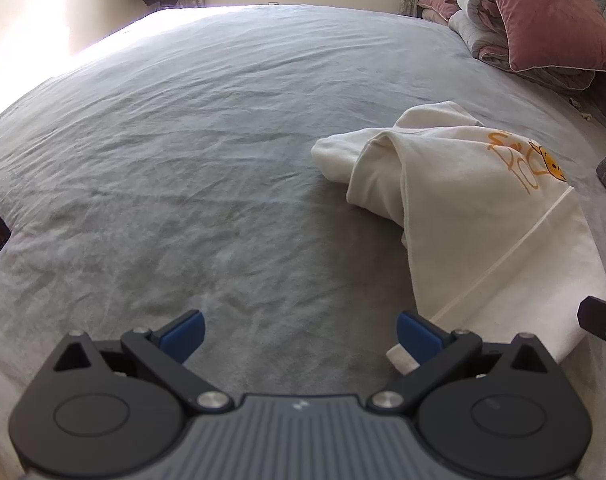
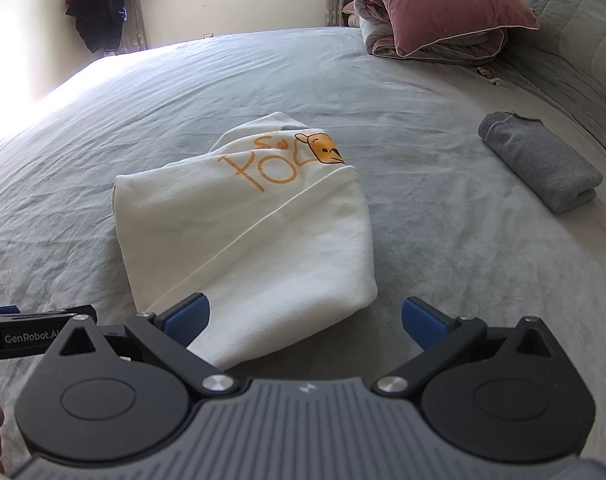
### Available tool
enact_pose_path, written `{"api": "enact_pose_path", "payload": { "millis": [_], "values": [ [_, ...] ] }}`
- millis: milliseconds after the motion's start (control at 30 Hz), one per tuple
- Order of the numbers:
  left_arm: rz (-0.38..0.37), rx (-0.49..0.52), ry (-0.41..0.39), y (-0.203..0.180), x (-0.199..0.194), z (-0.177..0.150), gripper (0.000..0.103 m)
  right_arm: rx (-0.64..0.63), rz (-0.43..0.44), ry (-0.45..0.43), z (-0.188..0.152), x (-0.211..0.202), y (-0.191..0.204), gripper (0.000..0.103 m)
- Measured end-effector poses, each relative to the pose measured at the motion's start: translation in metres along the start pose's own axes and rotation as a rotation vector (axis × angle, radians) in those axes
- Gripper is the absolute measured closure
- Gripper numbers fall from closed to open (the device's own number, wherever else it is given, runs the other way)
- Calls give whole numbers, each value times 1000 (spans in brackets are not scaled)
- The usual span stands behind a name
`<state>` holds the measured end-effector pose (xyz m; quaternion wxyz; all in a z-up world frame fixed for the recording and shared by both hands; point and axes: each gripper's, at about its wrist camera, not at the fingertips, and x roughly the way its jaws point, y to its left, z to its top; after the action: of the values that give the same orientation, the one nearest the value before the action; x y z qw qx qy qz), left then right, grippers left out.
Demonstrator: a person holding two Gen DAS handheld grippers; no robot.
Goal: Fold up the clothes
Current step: 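Move both open grippers toward the crumpled white Pooh T-shirt, then grasp the shirt edge with the right gripper while the left gripper grasps another edge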
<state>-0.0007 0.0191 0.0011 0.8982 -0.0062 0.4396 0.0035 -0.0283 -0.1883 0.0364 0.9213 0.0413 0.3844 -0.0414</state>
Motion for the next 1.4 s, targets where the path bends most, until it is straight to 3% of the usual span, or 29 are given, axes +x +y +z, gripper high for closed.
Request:
{"api": "enact_pose_path", "payload": {
  "millis": [933, 1133, 1300, 1400],
  "values": [
    [5, 21, 31, -2, 10, -3, 0, -20, -3, 14, 2, 15, -2, 0],
    [52, 42, 41, 3, 23, 10, 0, -28, 41, 13, 12, 34, -12, 0],
    [-80, -8, -16, 8, 23, 29, 0, -19, 72, -7, 18, 53, -25, 0],
    [-96, -24, -5, 3, 35, 28, 0, 5, 102, 40, 17, 72, -31, 0]
  ]
}}
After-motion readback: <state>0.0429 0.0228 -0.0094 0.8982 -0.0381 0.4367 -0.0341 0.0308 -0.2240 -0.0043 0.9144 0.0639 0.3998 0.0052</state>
